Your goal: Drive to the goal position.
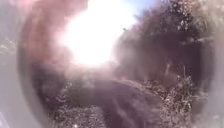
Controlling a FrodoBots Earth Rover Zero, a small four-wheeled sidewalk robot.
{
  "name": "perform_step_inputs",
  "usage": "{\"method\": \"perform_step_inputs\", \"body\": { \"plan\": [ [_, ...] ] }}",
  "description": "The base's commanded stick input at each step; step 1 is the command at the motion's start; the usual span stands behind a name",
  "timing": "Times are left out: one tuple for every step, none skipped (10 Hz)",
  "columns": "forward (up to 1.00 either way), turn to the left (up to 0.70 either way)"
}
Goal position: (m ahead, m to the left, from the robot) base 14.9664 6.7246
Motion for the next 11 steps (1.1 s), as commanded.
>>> {"method": "perform_step_inputs", "body": {
  "plan": [
    [0.7, 0.0],
    [0.7, 0.0],
    [0.7, 0.0],
    [0.7, 0.0],
    [0.7, 0.0],
    [0.7, 0.0],
    [0.7, 0.0],
    [0.7, 0.0],
    [0.7, 0.0],
    [0.7, 0.0],
    [0.7, 0.0]
  ]
}}
